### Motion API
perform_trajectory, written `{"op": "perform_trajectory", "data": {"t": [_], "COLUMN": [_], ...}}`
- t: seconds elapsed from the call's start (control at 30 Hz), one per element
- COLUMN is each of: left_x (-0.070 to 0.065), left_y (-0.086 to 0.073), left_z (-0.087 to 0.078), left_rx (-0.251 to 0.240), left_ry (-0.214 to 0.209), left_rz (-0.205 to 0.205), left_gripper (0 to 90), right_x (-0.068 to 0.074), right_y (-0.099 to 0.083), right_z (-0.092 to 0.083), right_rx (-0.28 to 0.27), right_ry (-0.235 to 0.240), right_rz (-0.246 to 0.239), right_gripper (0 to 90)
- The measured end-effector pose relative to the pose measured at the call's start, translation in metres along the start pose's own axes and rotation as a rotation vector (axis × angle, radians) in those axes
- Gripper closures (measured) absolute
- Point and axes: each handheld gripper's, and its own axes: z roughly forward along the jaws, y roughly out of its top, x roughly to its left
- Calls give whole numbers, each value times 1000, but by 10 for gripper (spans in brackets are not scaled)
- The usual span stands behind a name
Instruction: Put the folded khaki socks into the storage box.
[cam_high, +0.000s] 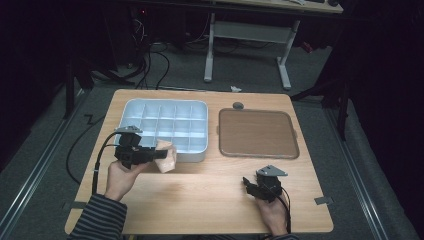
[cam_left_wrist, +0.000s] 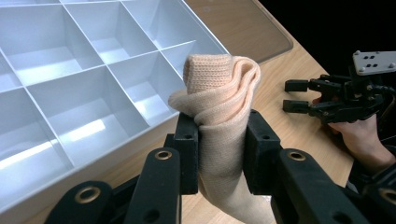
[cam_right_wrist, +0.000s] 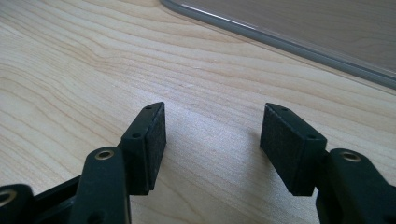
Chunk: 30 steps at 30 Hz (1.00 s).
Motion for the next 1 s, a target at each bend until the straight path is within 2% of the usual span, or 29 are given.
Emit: {"op": "perform_trajectory", "data": {"t": [0.07,0.2,0.4,0.53,0.6,0.7,0.8,0.87,1.0], "left_x": [2,9,21,23,27,35,41,48,60], "left_y": [1,2,4,11,16,21,25,26,27], "left_z": [0,0,-3,-5,-6,-3,-1,0,5], "left_rx": [-4,3,-12,-12,-23,-9,-19,-23,-15], "left_ry": [-11,-9,-16,-9,-19,20,6,-8,10], "left_rz": [-11,-20,-51,-38,-47,-47,-73,-104,-134], "left_gripper": [709,710,710,710,710,710,710,710,710], "right_x": [0,0,0,0,0,0,0,0,0], "right_y": [0,0,0,0,0,0,0,0,0], "right_z": [0,0,0,0,0,0,0,0,0], "right_rx": [0,0,0,0,1,0,1,1,1], "right_ry": [-1,0,-1,-2,-1,-1,-1,-1,-2], "right_rz": [0,0,0,0,2,0,5,5,4], "right_gripper": [410,410,410,410,410,410,410,410,410]}}
